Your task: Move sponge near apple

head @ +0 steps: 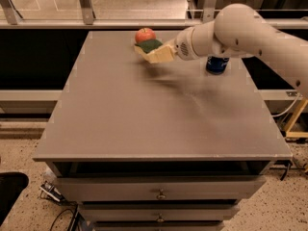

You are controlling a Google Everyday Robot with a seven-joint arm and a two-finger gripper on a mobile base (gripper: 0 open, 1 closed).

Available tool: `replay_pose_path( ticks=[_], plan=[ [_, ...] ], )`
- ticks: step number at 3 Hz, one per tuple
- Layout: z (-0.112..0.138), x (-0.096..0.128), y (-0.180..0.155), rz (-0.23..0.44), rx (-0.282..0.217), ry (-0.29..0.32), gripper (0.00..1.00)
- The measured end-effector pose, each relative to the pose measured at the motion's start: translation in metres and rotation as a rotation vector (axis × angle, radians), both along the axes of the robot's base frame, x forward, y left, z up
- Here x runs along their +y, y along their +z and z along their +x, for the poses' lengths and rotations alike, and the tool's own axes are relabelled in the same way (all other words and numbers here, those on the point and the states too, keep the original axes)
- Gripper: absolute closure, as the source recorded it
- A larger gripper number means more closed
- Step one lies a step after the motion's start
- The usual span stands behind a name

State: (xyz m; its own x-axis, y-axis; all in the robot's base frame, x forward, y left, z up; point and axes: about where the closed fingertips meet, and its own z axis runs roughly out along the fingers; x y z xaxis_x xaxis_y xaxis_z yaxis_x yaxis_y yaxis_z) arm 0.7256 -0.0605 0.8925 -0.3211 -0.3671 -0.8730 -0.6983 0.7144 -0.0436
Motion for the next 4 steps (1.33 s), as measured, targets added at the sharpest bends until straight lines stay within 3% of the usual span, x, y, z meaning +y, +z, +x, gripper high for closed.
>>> replay_pose_path(
  ticks=[1,2,4],
  plan=[
    [-0.0032,-0.0031,-0.0261,-0.017,0.015,-0.078,1.00],
    [-0.0040,-0.0014,-0.0307,-0.014,0.022,-0.079,0.82],
    [-0.0043,0.0024,-0.0314,-0.014,0.023,-0.073,0.36]
  ],
)
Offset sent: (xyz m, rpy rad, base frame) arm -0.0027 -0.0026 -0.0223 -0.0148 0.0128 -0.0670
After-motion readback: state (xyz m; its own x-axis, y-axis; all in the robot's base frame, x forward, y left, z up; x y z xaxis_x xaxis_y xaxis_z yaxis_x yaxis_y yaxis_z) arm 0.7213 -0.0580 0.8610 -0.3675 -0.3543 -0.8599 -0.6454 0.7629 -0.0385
